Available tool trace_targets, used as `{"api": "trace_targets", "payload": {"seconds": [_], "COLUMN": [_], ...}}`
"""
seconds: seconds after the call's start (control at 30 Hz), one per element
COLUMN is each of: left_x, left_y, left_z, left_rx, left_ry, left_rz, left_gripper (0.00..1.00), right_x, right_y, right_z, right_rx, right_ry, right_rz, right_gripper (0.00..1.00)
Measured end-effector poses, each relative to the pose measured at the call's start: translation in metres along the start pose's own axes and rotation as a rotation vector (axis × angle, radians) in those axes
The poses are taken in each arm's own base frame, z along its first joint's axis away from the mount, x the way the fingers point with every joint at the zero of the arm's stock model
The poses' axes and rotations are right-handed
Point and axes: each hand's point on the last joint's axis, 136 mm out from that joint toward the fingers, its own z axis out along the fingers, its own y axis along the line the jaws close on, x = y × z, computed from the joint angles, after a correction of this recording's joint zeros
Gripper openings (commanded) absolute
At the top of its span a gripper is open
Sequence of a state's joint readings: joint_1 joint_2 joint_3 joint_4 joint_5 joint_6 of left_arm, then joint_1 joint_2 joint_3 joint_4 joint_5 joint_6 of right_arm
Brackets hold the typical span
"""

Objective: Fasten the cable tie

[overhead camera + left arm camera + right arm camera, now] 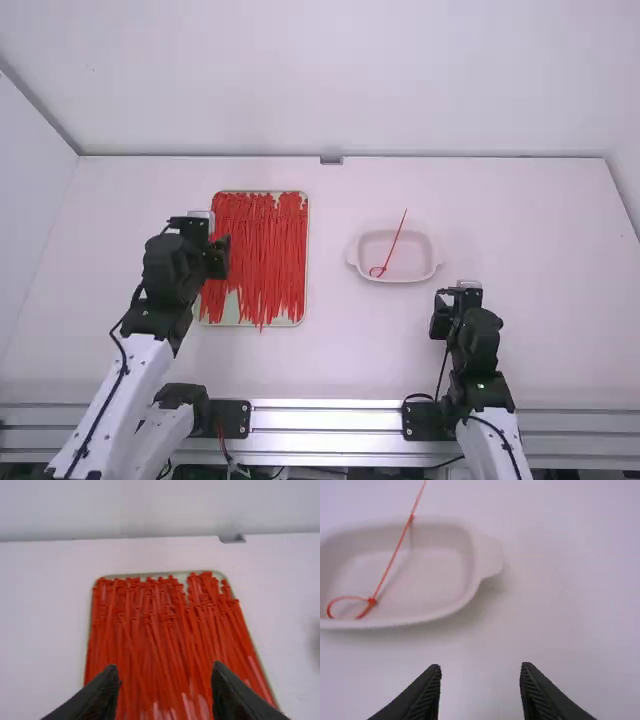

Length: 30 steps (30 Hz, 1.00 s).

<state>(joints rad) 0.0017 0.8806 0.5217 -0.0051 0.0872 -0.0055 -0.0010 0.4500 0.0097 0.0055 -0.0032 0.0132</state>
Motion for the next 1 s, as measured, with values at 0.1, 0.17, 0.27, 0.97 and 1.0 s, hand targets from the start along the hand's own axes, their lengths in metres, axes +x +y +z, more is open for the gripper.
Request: {"api": "trace_targets", "payload": {"seconds": [0.1,0.17,0.27,0.97,1.0], "left_x": [0.014,0.031,0.048,0.117,0.112], "left_y": [0.006,0.009,0.011,0.013,0.013], "left_z": [-0.007,-0.012,-0.016,-0.025,-0.027], "left_rx": [-0.038,-0.058,-0.069,-0.084,-0.084], "left_ry": [-0.009,-0.007,-0.003,-0.069,-0.089], "left_rz": [0.0,0.0,-0.001,0.002,0.003], "left_gripper": [0.36,0.31,0.25,0.0,0.0], "right_x": [-0.016,-0.028,-0.039,-0.089,-0.089], "right_y": [0.001,0.001,0.001,0.002,0.002], "right_z": [-0.005,-0.009,-0.014,-0.047,-0.047], "right_rx": [-0.002,-0.002,-0.002,-0.002,0.0], "right_ry": [-0.074,-0.128,-0.181,-0.442,-0.444], "right_rz": [-0.007,-0.011,-0.017,-0.025,-0.025], "right_gripper": [0.32,0.27,0.22,0.0,0.0]}}
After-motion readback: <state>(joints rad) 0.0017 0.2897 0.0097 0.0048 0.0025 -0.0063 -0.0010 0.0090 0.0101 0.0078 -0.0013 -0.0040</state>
